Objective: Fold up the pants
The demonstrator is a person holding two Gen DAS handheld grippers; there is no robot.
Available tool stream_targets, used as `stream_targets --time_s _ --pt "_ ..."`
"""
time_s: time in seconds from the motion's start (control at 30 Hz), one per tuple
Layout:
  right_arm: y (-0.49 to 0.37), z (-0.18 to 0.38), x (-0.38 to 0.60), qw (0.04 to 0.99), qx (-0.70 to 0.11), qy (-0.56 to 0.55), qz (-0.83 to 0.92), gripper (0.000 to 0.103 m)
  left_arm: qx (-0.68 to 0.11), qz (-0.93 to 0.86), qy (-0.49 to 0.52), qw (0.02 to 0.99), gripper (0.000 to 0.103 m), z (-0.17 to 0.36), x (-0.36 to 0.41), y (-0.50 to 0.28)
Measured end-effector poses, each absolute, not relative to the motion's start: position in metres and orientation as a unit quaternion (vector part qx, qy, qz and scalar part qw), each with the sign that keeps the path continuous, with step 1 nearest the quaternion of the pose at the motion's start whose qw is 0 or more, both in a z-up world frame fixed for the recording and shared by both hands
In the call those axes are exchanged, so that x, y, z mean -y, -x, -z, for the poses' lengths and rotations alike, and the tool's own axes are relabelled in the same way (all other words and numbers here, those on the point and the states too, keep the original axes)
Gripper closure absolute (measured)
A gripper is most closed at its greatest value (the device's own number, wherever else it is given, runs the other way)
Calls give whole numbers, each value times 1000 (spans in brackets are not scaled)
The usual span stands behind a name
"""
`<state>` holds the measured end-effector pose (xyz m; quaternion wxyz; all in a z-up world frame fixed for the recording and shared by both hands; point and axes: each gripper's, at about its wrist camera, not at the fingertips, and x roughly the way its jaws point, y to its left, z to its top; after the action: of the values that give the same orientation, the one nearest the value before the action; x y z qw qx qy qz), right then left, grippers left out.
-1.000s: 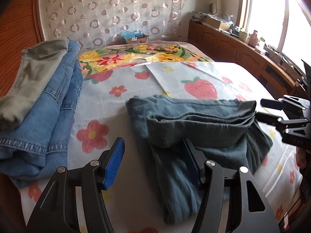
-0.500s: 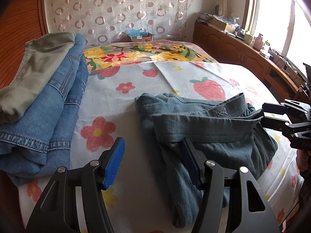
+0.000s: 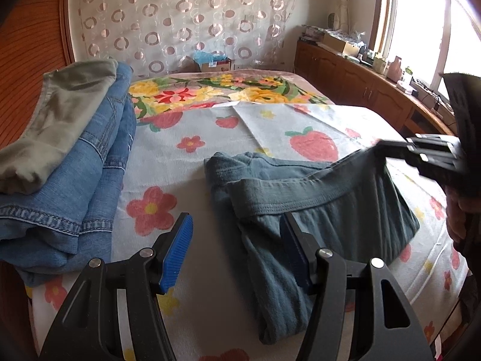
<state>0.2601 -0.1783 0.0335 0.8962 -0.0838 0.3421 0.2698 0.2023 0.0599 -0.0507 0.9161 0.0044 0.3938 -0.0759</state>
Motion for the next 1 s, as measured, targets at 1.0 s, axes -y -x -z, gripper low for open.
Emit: stream_targets --time_s 1.0 --pt "-184 -14 202 897 -359 64 -251 63 -415 96 6 905 42 74 -62 -166"
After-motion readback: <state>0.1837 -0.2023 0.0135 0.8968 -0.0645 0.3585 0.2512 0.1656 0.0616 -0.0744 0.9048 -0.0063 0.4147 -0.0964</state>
